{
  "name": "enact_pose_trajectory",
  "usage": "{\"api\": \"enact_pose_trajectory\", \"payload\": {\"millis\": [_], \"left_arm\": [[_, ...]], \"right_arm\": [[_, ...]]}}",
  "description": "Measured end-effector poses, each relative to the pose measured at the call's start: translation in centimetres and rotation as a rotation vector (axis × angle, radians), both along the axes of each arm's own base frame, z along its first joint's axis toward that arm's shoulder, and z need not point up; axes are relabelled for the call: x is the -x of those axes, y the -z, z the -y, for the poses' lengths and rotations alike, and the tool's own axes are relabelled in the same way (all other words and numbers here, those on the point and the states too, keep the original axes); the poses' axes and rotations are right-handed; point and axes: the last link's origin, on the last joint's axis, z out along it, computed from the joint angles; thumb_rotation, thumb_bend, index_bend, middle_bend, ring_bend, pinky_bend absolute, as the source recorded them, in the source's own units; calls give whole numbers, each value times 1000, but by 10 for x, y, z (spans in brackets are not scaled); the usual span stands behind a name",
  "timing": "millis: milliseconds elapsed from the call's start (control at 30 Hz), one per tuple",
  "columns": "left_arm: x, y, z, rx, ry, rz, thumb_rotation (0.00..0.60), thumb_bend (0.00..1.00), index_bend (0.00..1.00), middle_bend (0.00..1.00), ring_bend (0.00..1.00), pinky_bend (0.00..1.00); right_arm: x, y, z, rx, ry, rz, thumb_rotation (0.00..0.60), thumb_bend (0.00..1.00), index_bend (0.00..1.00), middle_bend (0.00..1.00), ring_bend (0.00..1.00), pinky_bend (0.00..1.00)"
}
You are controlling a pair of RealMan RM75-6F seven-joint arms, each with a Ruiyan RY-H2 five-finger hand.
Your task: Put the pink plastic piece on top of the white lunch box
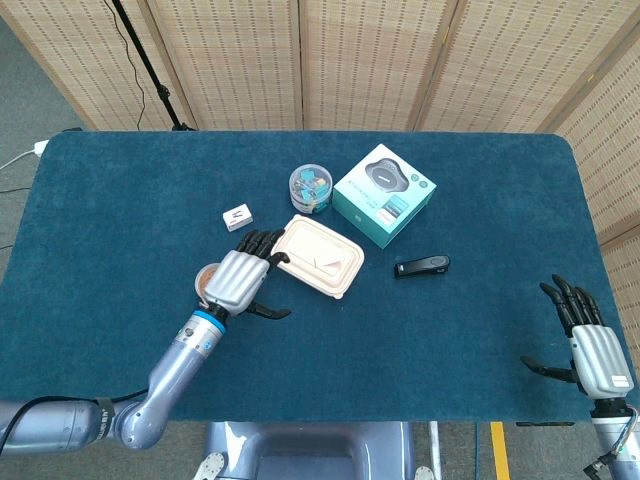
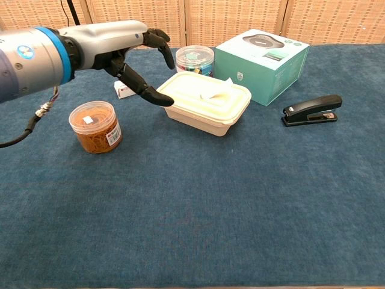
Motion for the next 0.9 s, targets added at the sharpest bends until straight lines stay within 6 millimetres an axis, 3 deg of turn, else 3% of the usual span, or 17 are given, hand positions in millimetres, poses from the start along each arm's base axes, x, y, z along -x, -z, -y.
{"api": "enact_pose_trajectory", "payload": {"millis": [300, 900], "left_arm": [[-17, 24, -8, -18, 8, -27, 348, 0, 294, 0, 0, 0], [-27, 63, -17, -36, 12, -77, 347, 0, 283, 0, 0, 0]], "right_arm": [[4, -6, 3, 3, 14, 16, 600, 0, 80, 0, 0, 0], [-1, -12, 2, -3, -6, 55, 600, 0, 102, 0, 0, 0]]}}
